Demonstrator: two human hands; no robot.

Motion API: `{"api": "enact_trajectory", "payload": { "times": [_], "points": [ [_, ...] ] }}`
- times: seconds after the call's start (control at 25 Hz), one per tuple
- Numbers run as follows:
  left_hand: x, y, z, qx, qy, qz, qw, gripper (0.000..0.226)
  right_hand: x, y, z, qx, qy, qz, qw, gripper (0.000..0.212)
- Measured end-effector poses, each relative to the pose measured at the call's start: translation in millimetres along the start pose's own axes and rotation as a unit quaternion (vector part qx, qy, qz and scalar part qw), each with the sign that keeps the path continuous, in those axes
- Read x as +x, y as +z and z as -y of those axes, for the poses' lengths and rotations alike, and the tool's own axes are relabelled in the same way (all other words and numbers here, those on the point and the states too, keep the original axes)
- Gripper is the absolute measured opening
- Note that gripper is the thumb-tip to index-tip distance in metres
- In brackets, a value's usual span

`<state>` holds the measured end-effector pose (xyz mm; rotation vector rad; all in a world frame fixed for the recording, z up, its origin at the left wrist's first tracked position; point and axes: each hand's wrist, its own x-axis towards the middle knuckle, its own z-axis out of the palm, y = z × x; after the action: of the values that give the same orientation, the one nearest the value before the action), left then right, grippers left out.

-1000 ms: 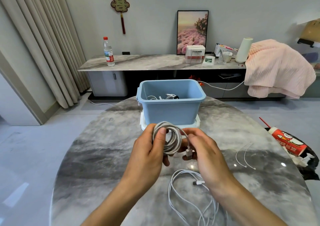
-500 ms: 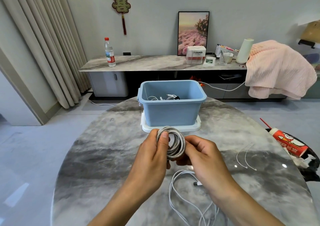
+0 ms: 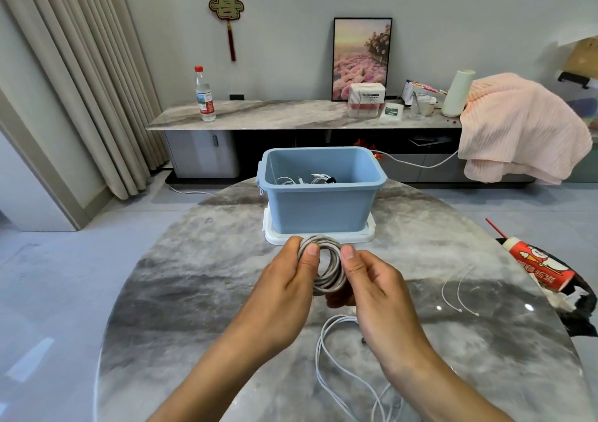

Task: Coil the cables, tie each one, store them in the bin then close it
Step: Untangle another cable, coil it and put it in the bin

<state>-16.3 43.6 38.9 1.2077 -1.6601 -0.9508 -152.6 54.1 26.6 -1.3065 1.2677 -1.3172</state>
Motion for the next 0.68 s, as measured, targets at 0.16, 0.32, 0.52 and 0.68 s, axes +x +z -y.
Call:
{"api": "enact_trajectory", "payload": {
  "times": [0.16,0.32,0.52,0.68],
  "points": [
    [1.4,-0.4,3.5,-0.045,-0.006,0.003,0.999,0.028,-0.7,2.8,-1.6,-0.015,-0.034,-0.019,0.999,0.044],
    [-2.1,8.5,7.5,-0.058,0.007,-0.032,0.998,0.035,-4.7,7.7,-8.7,-0.071,-0.036,0.005,0.997,0.057],
    [-4.6,18.6,3.3,-0.094,-0.014,-0.043,0.995,0.032,-8.3,5.1,-11.9,-0.098,-0.019,0.027,0.995,0.042],
    [0.3,7.5,-3.5,-0.145,-0.086,0.010,0.986,0.020,4.3,-8.8,-7.4,-0.179,-0.064,0.016,0.982,0.030]
  ]
}}
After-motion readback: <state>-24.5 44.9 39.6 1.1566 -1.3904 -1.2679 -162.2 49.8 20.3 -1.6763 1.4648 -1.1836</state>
